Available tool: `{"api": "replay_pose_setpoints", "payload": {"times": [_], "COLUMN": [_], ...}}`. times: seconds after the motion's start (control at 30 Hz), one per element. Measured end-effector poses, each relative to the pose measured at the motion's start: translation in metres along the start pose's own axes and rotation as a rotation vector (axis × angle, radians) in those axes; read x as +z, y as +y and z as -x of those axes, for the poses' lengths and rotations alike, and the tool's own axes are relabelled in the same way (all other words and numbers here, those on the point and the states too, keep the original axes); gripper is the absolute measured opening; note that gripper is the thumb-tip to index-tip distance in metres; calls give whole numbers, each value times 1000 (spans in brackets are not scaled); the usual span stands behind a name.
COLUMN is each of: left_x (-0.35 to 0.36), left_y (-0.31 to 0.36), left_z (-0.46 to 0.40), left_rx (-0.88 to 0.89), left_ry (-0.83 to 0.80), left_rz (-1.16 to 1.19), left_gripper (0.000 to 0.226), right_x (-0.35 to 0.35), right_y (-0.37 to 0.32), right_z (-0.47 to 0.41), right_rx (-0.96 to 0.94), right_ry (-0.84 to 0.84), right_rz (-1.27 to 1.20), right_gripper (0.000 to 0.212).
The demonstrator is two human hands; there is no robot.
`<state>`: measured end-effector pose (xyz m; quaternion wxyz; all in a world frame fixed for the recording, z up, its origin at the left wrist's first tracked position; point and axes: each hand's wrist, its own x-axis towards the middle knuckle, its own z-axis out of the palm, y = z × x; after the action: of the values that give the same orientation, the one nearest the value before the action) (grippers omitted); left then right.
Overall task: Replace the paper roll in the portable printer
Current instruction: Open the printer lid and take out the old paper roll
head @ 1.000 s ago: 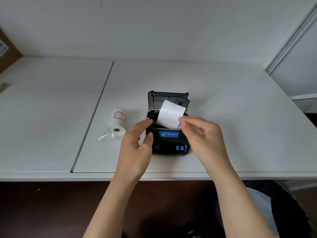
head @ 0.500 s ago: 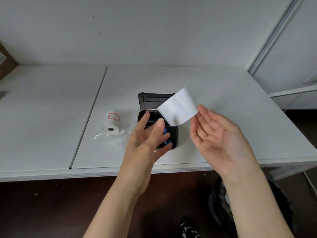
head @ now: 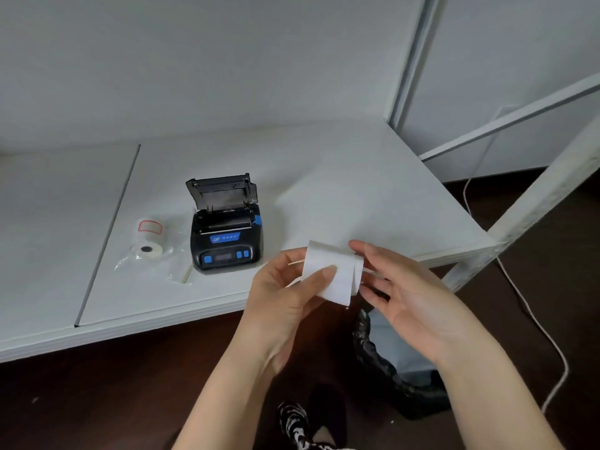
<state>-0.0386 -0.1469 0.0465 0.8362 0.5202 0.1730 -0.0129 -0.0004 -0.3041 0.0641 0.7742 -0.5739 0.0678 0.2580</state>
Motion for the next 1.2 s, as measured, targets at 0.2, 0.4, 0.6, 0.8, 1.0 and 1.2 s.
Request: {"api": "replay_pose_setpoints", "payload": {"times": [0.2, 0.4, 0.6, 0.8, 1.0, 1.2], "left_x": [41, 83, 107, 113, 104, 75], "left_y": [-22, -45, -63, -73, -63, -35], "left_z": [2, -1, -16, -28, -28, -19], "left_rx": [-67, -109, -134, -160, -137, -41], "left_ry": [5, -78, -85, -68, -50, 31], "left_rz": [-104, -195, -330, -411, -427, -382], "left_gripper": [46, 31, 28, 25, 22, 14], "right_x": [-44, -91, -152, -172, -162, -111], "right_y": [4, 5, 21, 37, 32, 13], "right_z": [12, 21, 13, 7, 3, 4], "right_rx": [26, 30, 123, 199, 161, 15], "right_ry": [-33, 164, 527, 611, 576, 491], "right_rz": [-1, 160, 203, 208, 202, 196], "right_gripper": [51, 13, 18, 68, 61, 34]}}
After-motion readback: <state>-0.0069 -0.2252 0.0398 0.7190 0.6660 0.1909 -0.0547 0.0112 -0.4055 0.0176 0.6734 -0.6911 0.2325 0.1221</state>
